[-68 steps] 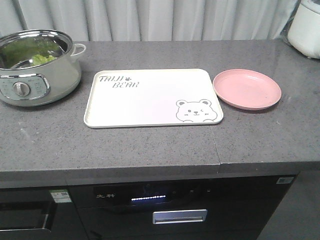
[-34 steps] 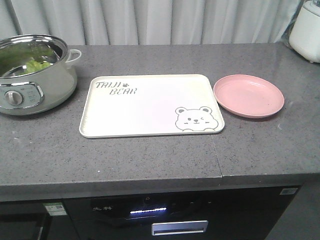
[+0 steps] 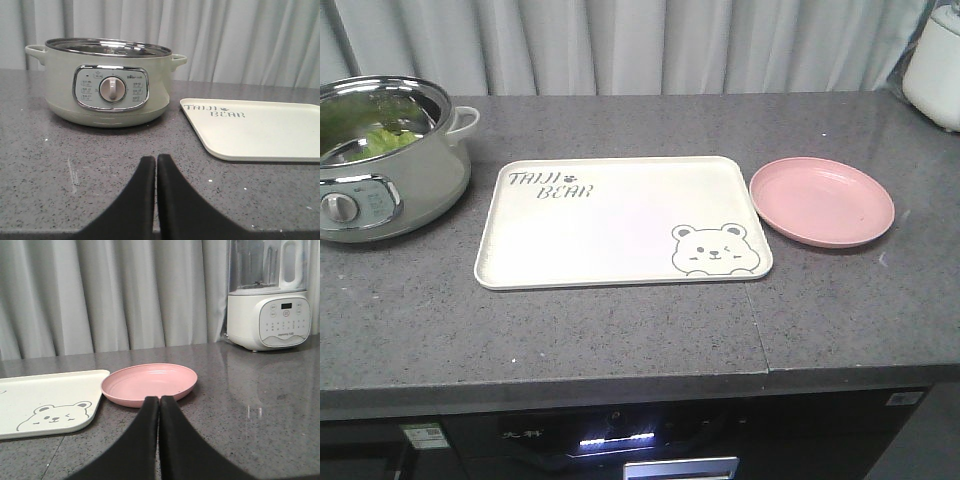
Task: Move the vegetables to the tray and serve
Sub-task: 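Creep the base up to the counter edge and stop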
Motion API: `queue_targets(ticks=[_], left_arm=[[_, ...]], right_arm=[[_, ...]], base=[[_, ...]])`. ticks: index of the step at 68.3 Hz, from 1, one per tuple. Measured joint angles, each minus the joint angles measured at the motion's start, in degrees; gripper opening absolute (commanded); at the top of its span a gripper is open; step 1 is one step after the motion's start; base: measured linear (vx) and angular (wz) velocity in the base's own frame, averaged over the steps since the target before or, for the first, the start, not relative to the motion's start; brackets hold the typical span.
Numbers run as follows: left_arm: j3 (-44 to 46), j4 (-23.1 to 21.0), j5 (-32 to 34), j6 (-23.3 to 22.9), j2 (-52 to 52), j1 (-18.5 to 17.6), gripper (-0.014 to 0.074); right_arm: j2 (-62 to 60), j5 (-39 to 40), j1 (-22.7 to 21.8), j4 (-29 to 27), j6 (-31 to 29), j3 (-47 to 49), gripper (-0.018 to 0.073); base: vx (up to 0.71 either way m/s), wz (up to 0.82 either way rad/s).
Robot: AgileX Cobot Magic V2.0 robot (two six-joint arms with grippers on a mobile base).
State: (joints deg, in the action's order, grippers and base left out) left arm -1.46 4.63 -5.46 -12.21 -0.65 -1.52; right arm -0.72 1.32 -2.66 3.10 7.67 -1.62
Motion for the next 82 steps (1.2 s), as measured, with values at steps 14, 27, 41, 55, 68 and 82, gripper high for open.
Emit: queue_targets(ticks=[14,27,41,55,68,82], left_arm=[[0.0,0.0,0.0,0.0,0.0,0.0,-0.0006],[0.0,0.0,0.0,0.0,0.0,0.0,-0.0006],[0.0,0.0,0.0,0.0,0.0,0.0,-0.0006],[0.0,0.0,0.0,0.0,0.0,0.0,-0.0006],[0.0,0.0,0.0,0.0,0.0,0.0,-0.0006],[0.0,0.0,0.0,0.0,0.0,0.0,-0.0006]], right_arm=[[0.0,0.0,0.0,0.0,0.0,0.0,-0.0003],[0.0,0.0,0.0,0.0,0.0,0.0,-0.0003],[0.0,0.0,0.0,0.0,0.0,0.0,-0.0003],[0.0,0.0,0.0,0.0,0.0,0.0,-0.0003],[0.0,0.0,0.0,0.0,0.0,0.0,-0.0003],[0.0,0.0,0.0,0.0,0.0,0.0,-0.0003]], base=[[0.03,0.0],[0.03,0.0],[0.03,0.0],[0.03,0.0],[0.03,0.0],[0.03,0.0]])
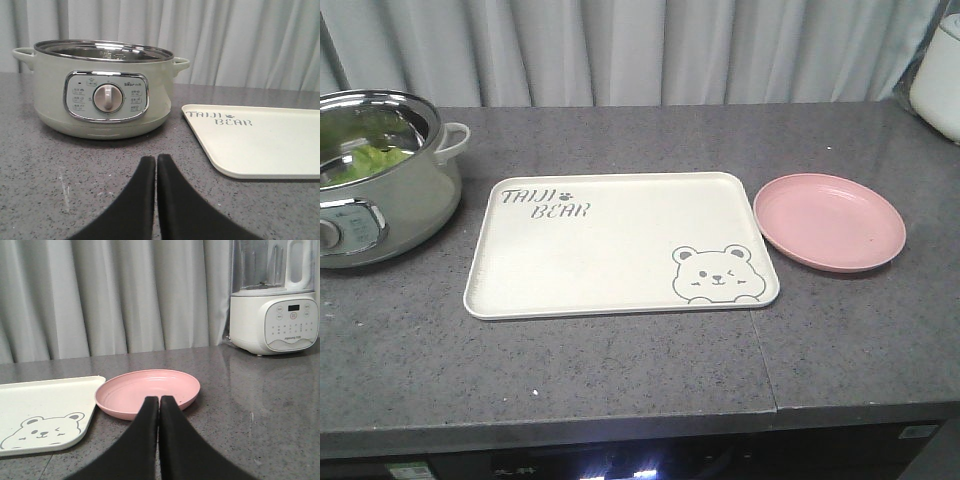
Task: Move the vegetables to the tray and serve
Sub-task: 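Creep the base up to the counter edge and stop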
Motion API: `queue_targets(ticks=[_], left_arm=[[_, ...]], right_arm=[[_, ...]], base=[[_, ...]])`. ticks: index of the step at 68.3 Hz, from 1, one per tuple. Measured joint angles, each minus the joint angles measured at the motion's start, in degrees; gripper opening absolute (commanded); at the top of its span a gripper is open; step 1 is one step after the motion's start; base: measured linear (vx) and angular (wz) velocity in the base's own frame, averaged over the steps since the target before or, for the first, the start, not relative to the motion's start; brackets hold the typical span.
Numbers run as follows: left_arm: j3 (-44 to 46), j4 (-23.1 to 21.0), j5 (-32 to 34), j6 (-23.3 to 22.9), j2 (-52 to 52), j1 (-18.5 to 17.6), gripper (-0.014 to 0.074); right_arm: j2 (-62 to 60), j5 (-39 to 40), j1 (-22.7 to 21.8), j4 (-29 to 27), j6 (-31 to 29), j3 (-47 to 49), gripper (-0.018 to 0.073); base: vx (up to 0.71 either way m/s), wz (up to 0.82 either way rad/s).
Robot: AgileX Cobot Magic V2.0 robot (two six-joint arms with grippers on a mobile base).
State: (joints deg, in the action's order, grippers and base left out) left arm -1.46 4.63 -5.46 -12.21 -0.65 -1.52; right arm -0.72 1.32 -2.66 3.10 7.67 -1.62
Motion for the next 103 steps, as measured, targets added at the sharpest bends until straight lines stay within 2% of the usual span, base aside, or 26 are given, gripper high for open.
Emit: queue_targets(ticks=[103], left_arm=[[0.0,0.0,0.0,0.0,0.0,0.0,-0.0006]], right_arm=[[0.0,0.0,0.0,0.0,0.0,0.0,-0.0003]], base=[[0.02,0.0]])
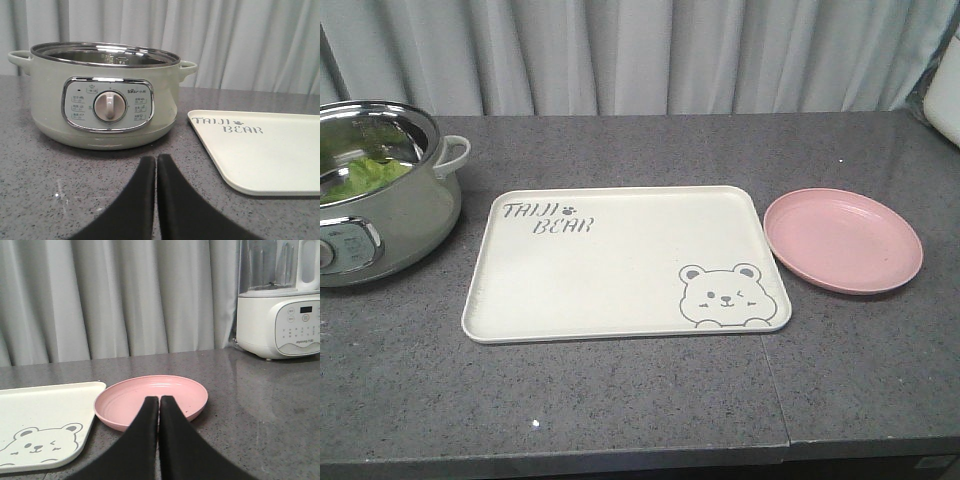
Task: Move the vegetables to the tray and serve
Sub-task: 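Creep the base up to the counter edge and stop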
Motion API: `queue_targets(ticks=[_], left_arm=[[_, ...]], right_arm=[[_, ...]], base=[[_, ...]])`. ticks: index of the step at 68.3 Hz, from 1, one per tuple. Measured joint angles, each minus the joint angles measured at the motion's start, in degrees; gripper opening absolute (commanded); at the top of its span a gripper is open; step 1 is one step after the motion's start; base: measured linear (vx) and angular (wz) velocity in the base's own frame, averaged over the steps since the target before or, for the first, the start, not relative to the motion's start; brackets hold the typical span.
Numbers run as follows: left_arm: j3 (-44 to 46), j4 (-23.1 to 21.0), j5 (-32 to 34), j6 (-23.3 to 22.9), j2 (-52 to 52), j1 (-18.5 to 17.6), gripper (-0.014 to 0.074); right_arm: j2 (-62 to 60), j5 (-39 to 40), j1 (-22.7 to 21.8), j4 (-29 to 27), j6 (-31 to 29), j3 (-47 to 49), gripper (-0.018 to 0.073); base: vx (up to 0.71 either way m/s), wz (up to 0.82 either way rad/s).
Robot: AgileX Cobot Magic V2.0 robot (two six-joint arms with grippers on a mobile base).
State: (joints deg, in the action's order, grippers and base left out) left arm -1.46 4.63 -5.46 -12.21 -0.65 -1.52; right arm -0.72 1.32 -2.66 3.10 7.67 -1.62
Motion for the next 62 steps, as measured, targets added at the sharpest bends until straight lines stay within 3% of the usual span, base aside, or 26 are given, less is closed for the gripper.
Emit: queue_targets(ticks=[62], left_arm=[[0.0,0.0,0.0,0.0,0.0,0.0,-0.0006]], right_arm=[[0.0,0.0,0.0,0.0,0.0,0.0,-0.0003]], base=[[0.01,0.02]])
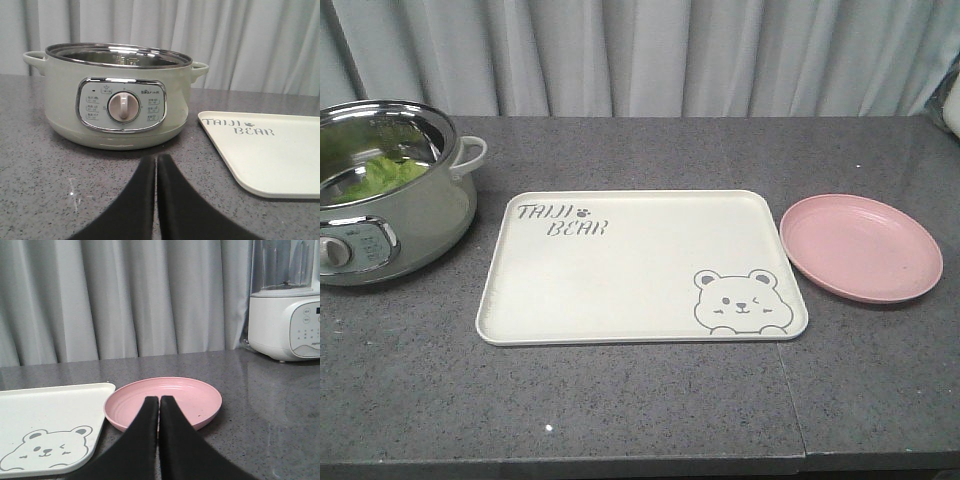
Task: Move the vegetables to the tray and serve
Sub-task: 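Creep the base up to the counter edge and stop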
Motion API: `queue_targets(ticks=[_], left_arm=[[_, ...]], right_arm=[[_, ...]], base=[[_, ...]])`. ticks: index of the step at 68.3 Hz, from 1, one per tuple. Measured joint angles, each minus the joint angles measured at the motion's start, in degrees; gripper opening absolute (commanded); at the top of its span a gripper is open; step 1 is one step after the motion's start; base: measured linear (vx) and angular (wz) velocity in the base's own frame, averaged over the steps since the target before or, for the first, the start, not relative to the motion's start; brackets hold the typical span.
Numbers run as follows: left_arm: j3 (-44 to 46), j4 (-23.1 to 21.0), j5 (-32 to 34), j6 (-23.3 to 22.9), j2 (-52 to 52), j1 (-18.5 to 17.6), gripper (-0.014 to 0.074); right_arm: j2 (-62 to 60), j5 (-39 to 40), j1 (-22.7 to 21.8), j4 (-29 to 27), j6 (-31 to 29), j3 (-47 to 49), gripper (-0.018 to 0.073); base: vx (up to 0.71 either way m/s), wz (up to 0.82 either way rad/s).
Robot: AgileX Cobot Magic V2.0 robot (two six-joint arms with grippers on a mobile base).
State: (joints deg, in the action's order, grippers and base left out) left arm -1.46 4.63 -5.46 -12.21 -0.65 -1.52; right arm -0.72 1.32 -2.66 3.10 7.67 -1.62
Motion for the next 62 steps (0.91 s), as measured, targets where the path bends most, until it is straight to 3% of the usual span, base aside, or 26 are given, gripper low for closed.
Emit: queue_targets(ticks=[62], left_arm=[[0.0,0.0,0.16,-0.23,0.0,0.0,-0.0006]], right_arm=[[0.0,0.05,0.0,0.0,0.0,0.0,-0.0003]], base=[[0.0,0.0]])
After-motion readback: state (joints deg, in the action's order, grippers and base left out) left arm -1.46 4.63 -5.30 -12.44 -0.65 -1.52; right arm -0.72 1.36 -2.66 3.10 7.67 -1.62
